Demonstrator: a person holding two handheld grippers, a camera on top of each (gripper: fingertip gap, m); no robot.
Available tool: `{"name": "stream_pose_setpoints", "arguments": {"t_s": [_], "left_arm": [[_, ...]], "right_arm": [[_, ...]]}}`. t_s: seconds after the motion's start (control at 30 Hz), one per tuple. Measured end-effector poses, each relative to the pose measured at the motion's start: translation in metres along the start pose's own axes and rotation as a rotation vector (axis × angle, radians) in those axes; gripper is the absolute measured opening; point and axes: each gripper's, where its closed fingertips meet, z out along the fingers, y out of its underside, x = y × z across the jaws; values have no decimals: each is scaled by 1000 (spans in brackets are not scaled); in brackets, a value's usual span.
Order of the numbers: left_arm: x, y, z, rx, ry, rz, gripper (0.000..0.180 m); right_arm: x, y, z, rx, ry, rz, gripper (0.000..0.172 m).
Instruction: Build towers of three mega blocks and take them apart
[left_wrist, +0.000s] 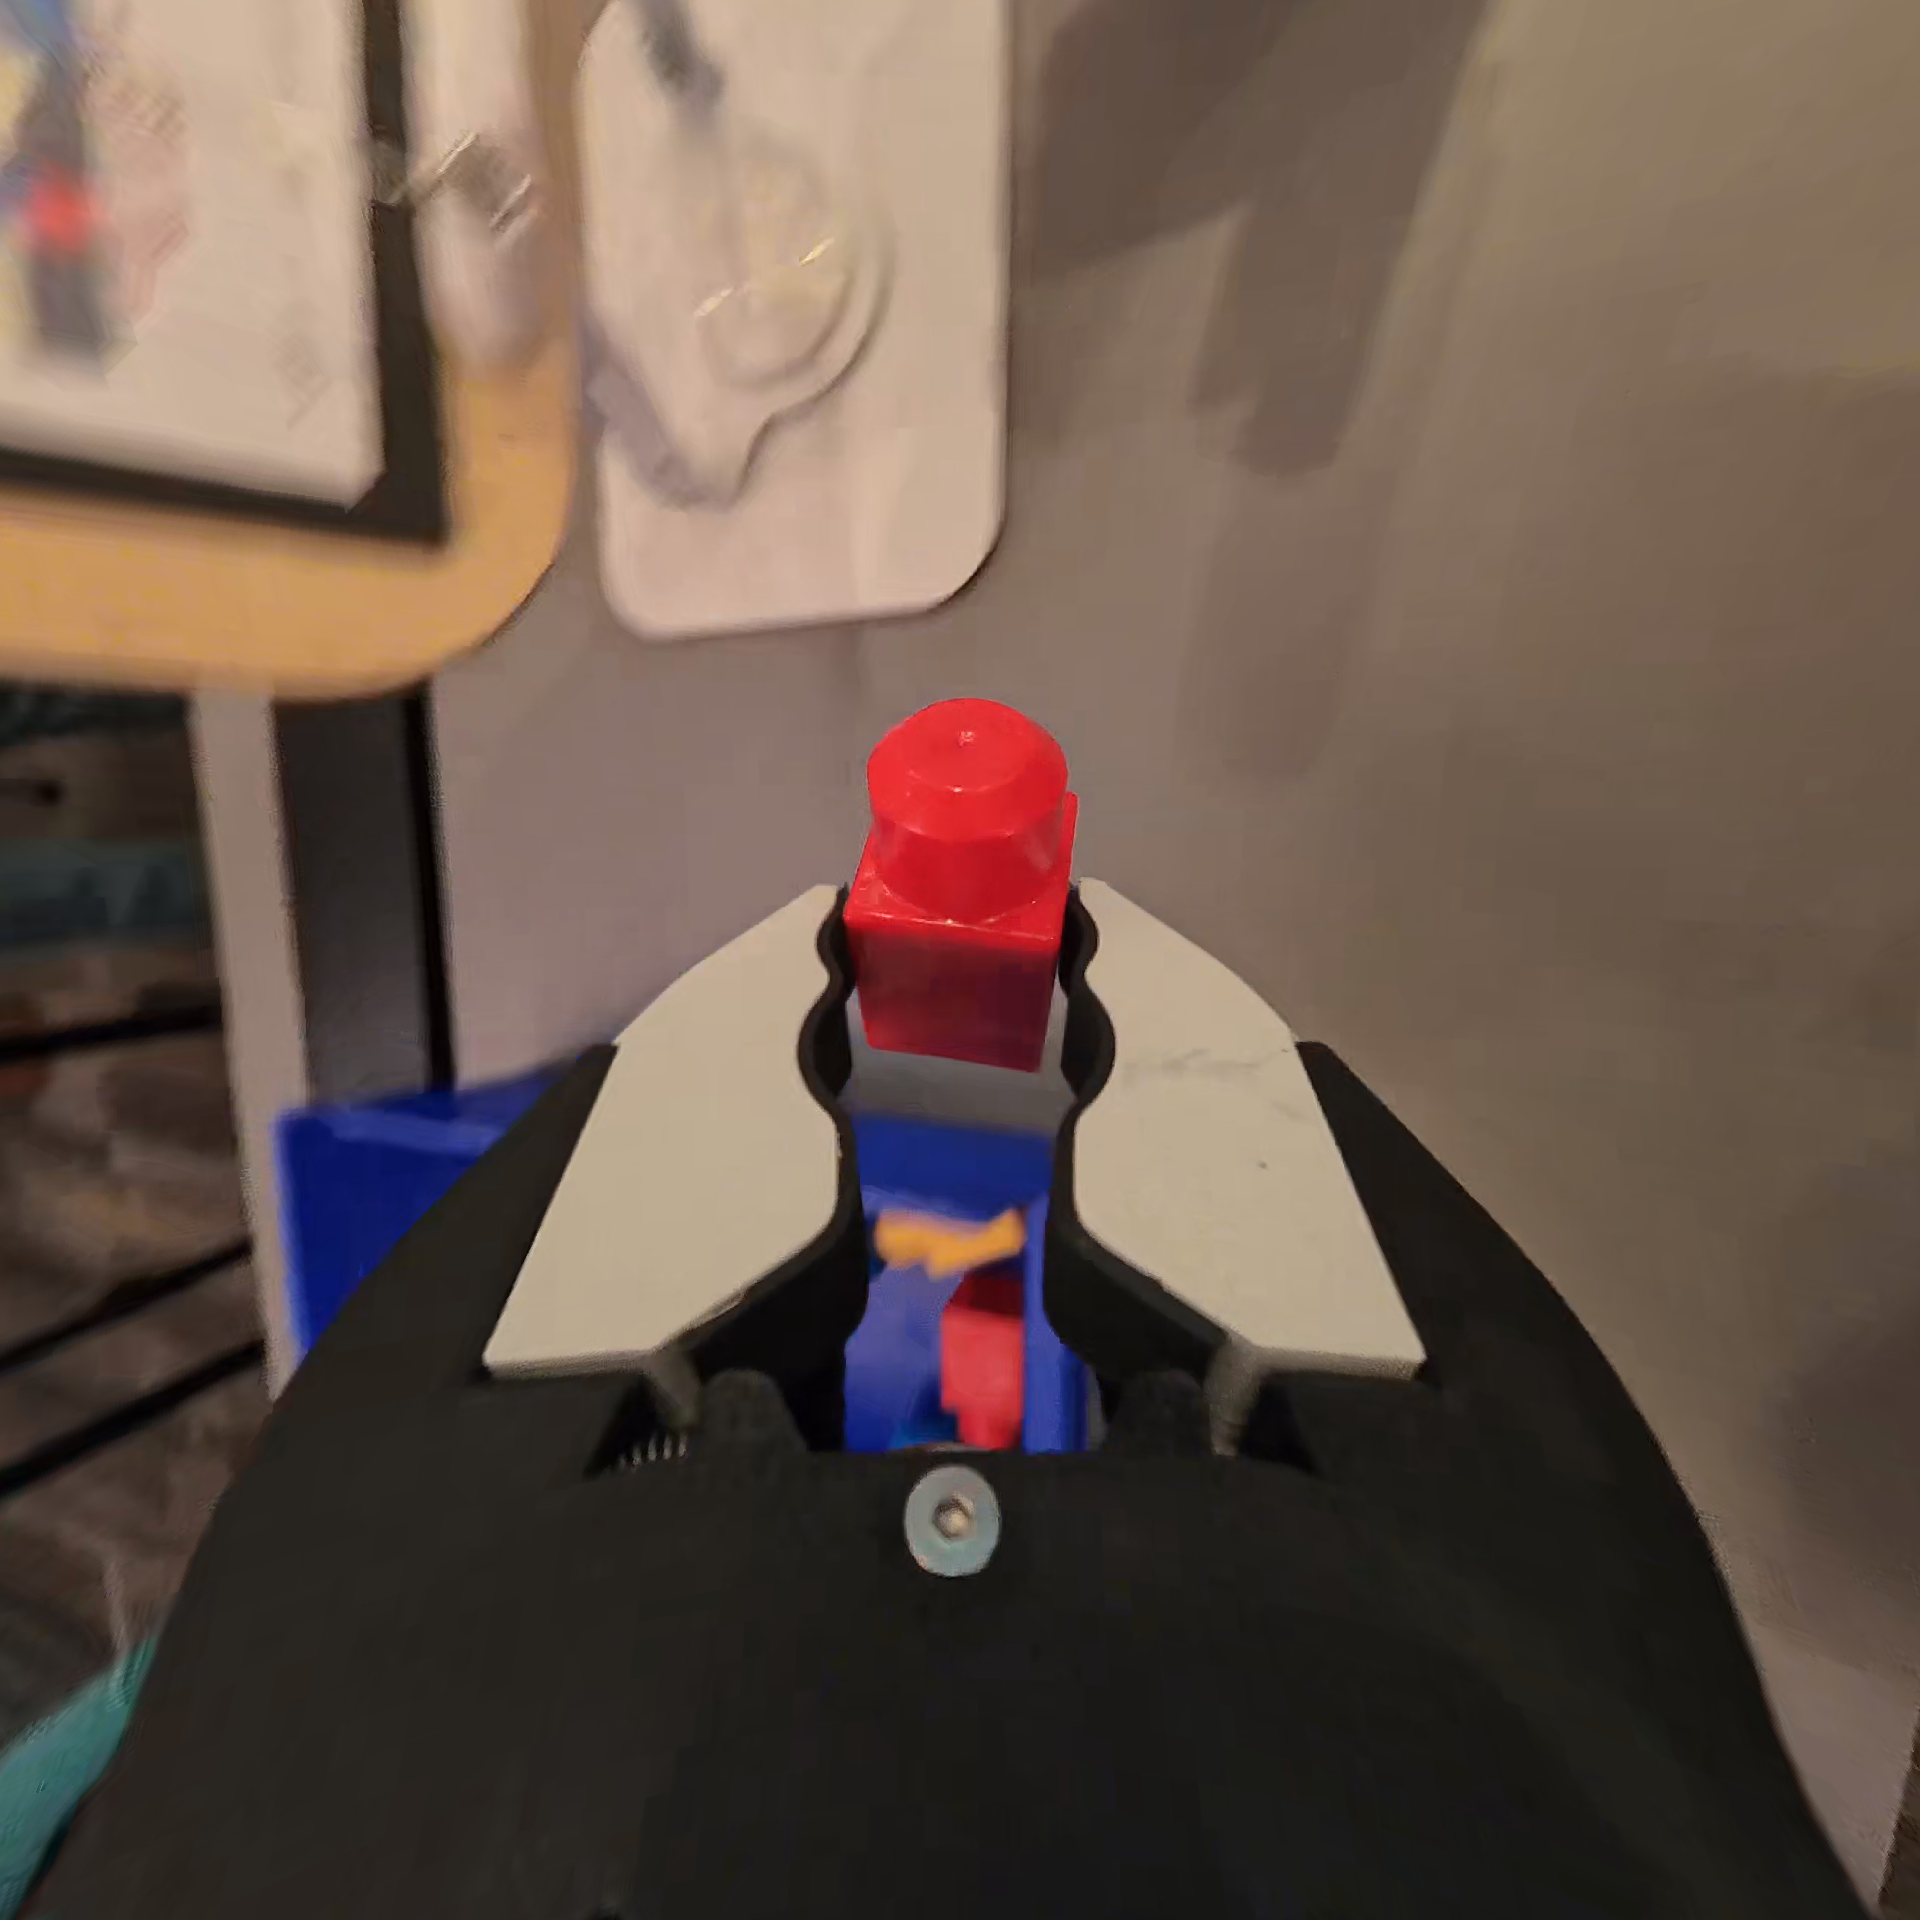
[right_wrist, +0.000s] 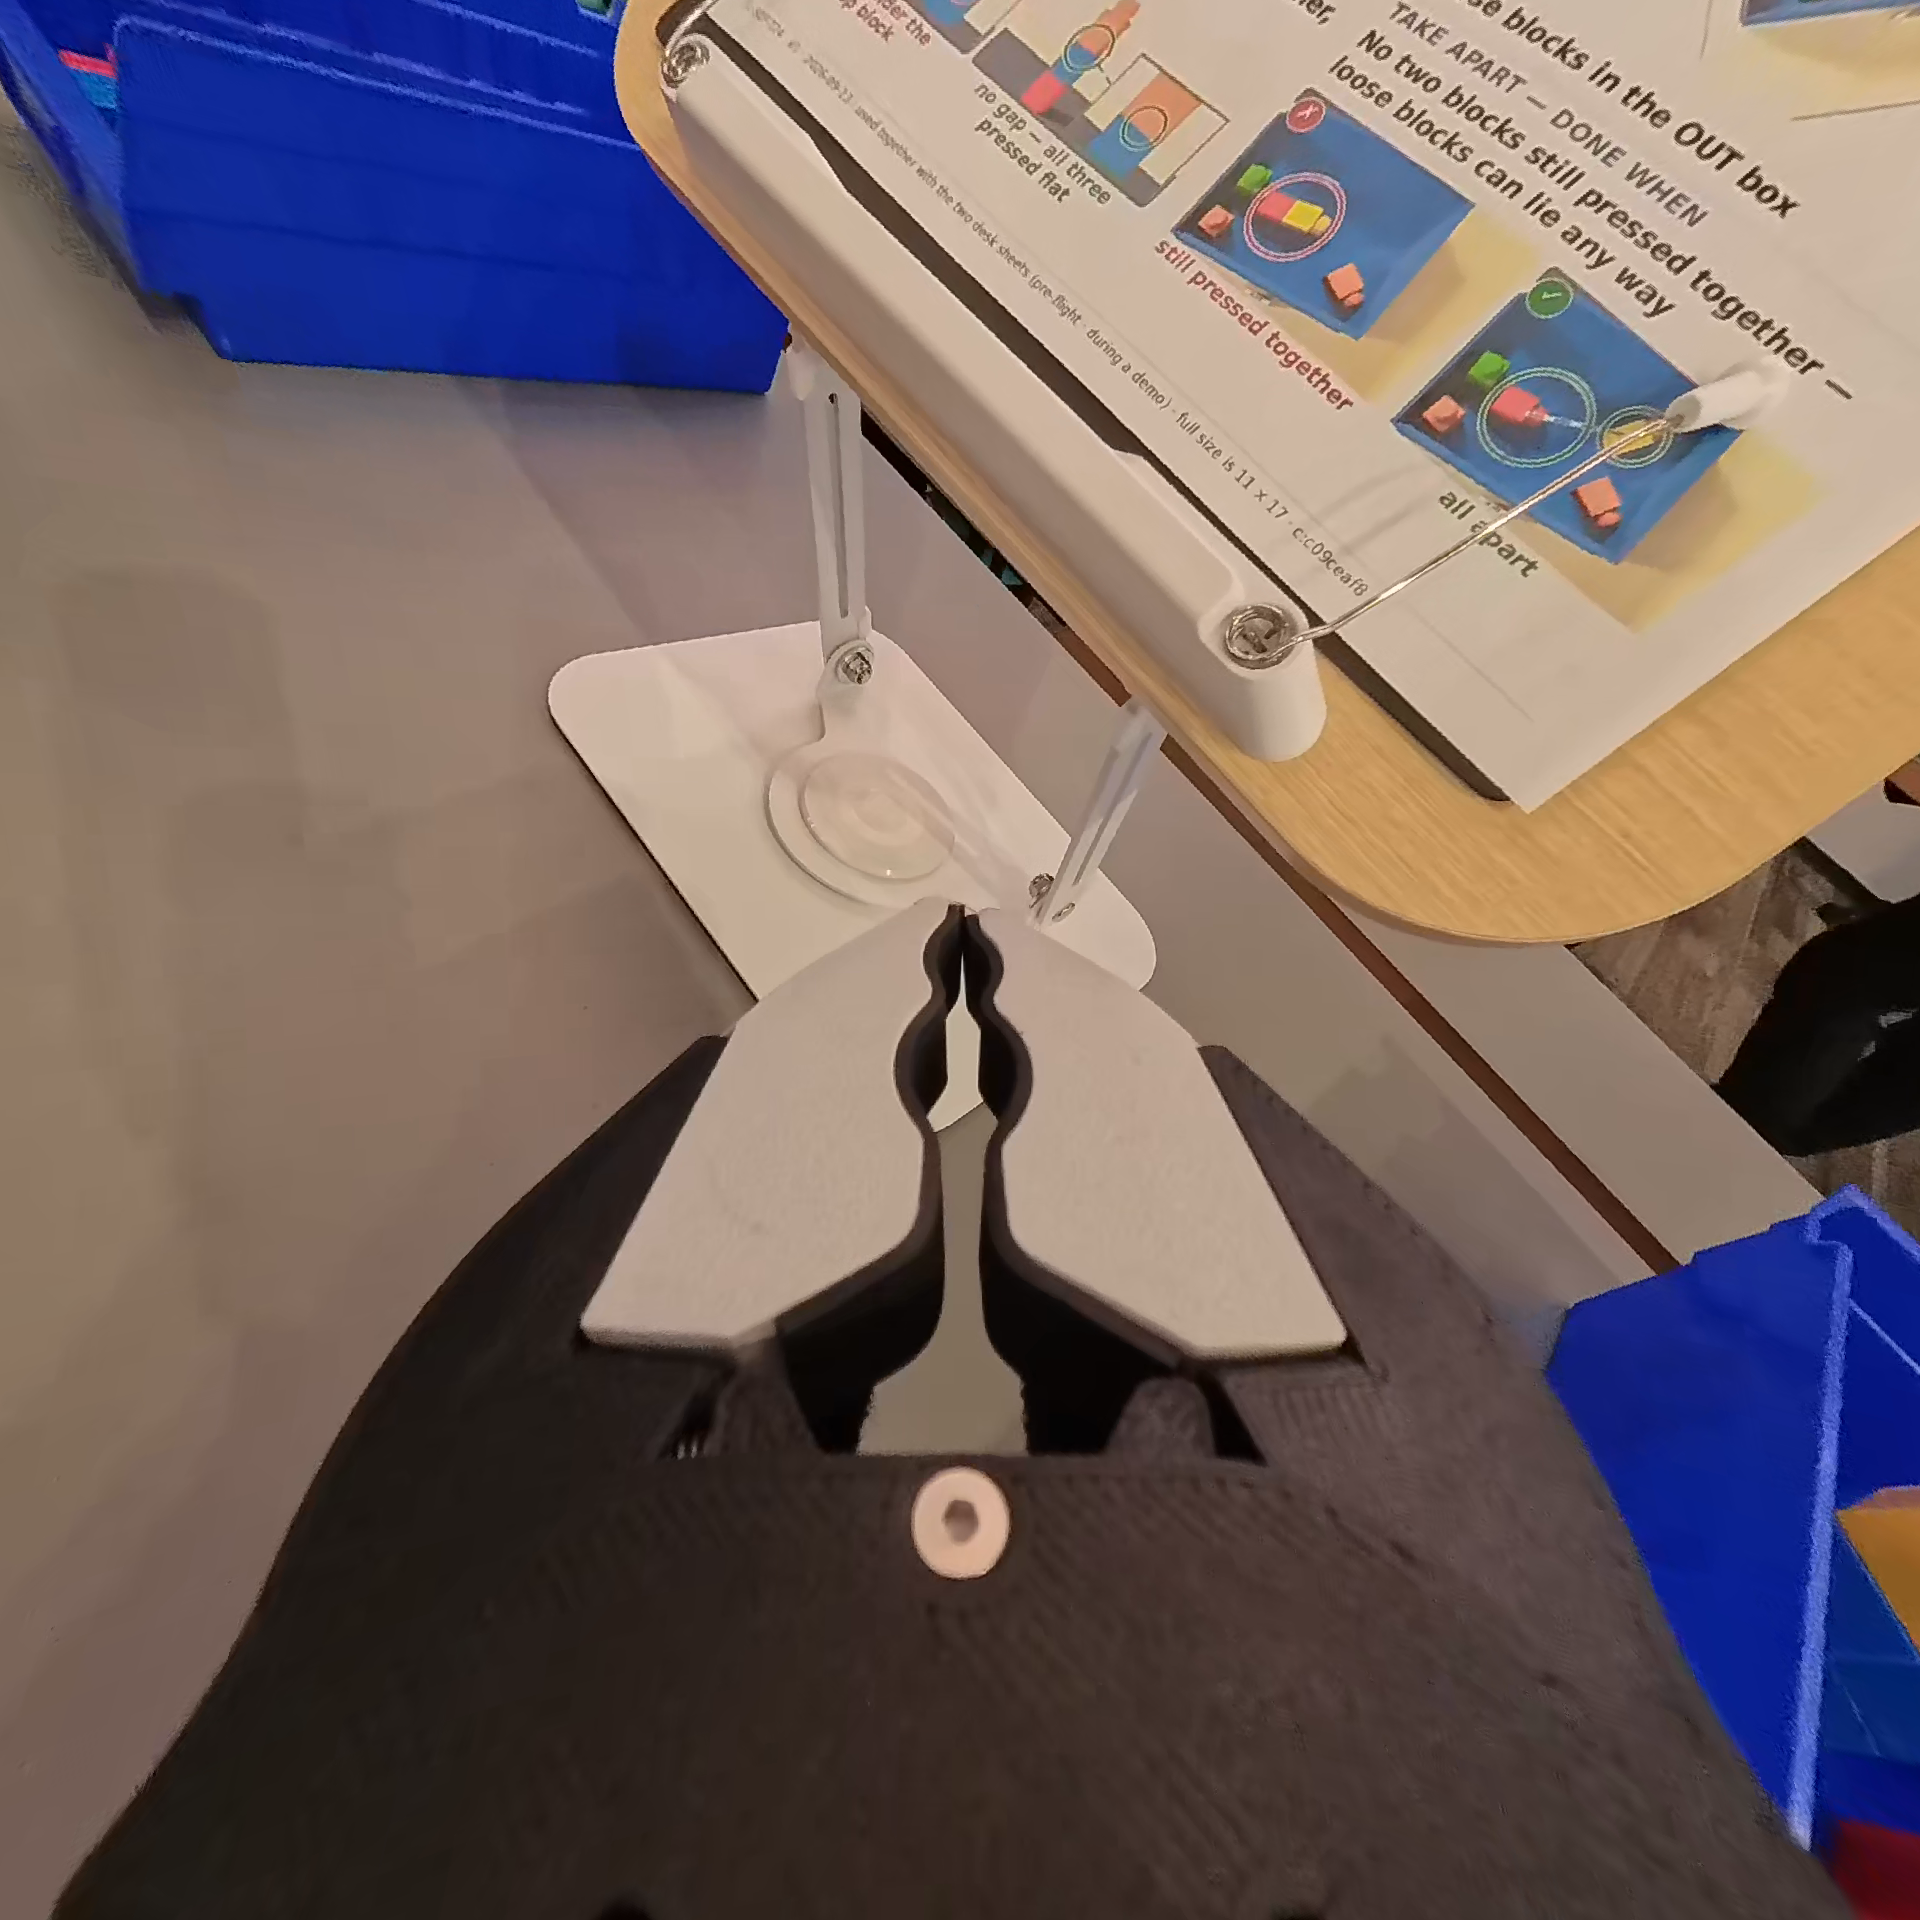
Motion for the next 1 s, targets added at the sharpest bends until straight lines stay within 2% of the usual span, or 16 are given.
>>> {"name": "stream_pose_setpoints", "arguments": {"t_s": [0.07, 0.2, 0.43, 0.6, 0.9, 1.0], "left_arm": [[26, -27, 25, 20, 84, 45, 37], [66, -60, 76, 2, 214, 112, 37], [108, -83, 132, -64, 377, 151, 37], [128, -87, 151, -120, 439, 134, 37], [139, -97, 152, -81, 461, 141, 38], [140, -97, 155, -66, 446, 113, 56]], "right_arm": [[1, 2, 0, -7, 4, 1, 0], [4, 7, 1, -11, 3, 16, 0], [6, 17, 5, -31, -11, 30, 0], [5, 18, 5, -32, -20, 30, 0], [4, 20, 7, -37, -26, 31, 0], [4, 20, 7, -38, -28, 31, 0]]}}
